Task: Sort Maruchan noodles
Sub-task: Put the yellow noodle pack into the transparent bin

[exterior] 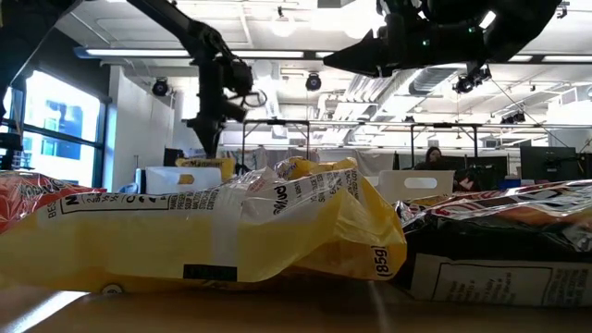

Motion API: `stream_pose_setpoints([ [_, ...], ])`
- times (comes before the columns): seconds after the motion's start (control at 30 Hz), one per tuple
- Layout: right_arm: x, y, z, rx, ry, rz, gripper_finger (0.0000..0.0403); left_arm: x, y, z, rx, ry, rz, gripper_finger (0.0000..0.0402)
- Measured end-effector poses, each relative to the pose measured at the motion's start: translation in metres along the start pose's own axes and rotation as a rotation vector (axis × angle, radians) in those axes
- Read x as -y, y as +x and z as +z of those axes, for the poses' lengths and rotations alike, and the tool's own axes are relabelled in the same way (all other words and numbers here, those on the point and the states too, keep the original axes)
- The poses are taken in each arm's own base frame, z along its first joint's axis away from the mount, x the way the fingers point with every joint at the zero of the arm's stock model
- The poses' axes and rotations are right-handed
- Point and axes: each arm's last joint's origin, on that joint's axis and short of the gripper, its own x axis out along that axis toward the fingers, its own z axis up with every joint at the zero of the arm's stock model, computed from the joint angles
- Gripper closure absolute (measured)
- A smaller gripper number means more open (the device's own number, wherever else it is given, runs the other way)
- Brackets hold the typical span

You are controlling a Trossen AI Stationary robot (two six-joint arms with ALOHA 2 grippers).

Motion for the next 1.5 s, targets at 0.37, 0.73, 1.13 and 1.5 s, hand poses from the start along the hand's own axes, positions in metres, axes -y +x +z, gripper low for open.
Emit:
stream_pose_setpoints([
  [0.37, 0.000, 0.000, 0.000, 0.002, 0.000, -0.001, 0.0403, -0.006, -0.045, -0.022, 0.212, -0.168, -0.031, 0.0263],
  [0.73, 0.000, 0.000, -0.001, -0.013, -0.005, 0.003, 0.0403, 0.057, -0.045, -0.018, 0.247, -0.032, -0.188, 0.0328],
  [1.13, 0.000, 0.000, 0.001, 0.010, -0.008, -0.004, 0.0403, 0.125, 0.018, -0.027, 0.109, 0.050, -0.078, 0.0245],
  [1.5, 0.000, 0.000, 0.001, 0.010, -0.008, -0.004, 0.0403, 0.122, 0.034, -0.032, 0.102, 0.015, -0.162, 0.0220],
])
